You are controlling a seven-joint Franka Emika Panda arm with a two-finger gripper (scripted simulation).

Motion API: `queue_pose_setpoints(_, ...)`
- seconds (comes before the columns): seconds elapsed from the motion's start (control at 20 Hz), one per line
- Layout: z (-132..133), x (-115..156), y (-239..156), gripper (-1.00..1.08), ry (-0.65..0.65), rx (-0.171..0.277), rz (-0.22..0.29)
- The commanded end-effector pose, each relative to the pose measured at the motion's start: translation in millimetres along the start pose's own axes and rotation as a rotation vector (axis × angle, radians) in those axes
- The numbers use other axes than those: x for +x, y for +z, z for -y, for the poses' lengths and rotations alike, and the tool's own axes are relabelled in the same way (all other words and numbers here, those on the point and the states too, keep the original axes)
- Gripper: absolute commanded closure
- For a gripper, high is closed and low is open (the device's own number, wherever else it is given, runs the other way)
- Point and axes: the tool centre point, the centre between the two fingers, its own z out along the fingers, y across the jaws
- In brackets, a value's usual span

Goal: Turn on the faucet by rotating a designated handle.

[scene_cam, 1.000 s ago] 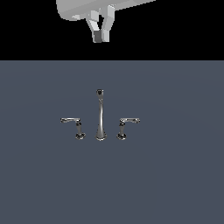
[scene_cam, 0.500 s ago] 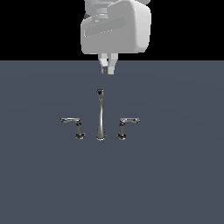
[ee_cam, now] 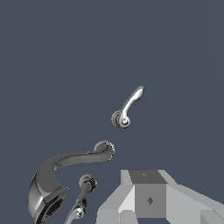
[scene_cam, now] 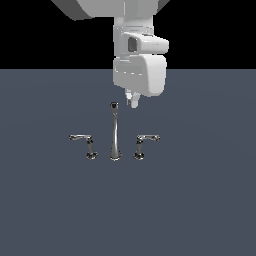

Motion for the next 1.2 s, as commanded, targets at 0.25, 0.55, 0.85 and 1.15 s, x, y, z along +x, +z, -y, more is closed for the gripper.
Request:
queue_pose_setpoints(0.25, 14, 35, 50, 1.08, 0.198, -0.001, -0.001)
queue_pose_setpoints(0.55, 19, 61, 84, 1.08, 0.337, -0.002, -0.002)
queue_pose_setpoints(0.85, 21, 81, 108, 1.08, 0.437, -0.002, -0.002)
queue_pose_setpoints(1.15, 21, 90, 119, 1.08, 0.482, -0.001, -0.001)
